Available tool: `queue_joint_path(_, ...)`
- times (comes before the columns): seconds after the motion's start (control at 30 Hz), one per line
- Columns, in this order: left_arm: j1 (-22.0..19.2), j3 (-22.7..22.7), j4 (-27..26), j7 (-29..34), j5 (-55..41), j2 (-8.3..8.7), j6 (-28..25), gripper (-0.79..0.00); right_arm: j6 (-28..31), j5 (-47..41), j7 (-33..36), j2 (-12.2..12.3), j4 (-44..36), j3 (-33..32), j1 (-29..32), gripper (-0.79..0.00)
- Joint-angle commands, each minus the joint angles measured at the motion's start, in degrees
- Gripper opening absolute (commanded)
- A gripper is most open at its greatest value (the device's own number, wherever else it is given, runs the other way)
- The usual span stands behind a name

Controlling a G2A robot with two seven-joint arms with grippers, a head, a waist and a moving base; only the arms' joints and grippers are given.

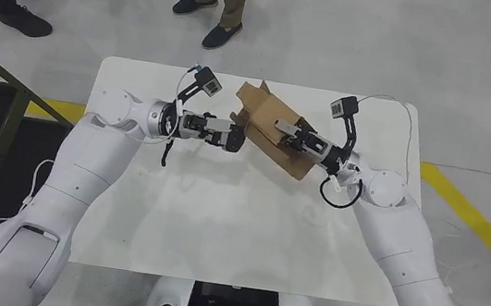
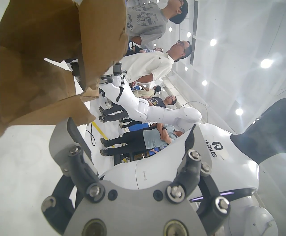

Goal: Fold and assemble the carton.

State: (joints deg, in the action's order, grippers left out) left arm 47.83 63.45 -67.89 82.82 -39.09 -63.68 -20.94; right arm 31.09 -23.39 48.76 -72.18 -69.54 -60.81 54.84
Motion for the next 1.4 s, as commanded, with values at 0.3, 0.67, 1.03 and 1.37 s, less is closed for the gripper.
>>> queue_joint_path(0.3,-0.65,-0.4,0.83,0.44,-1.22,-0.32,-0.07,0.0,-0.77,0.51,0.96,-0.16,-3.17,1.17,1.38,-0.785)
queue_joint_path(0.67,0.01,2.32,2.47,0.2,-1.88,0.27,-0.32,0.0,0.37,-1.41,3.79,0.27,-1.19,-1.13,0.69,-0.785)
queue_joint_path(1.03,2.49,8.15,3.64,-1.29,-1.84,1.72,-1.51,0.0,0.98,-5.62,11.22,0.86,-0.17,-2.85,0.18,-0.785)
queue_joint_path(1.37,2.65,5.62,3.3,-3.1,-0.6,1.13,-1.19,0.0,0.47,-6.22,13.01,0.8,-3.11,-1.74,0.73,-0.785)
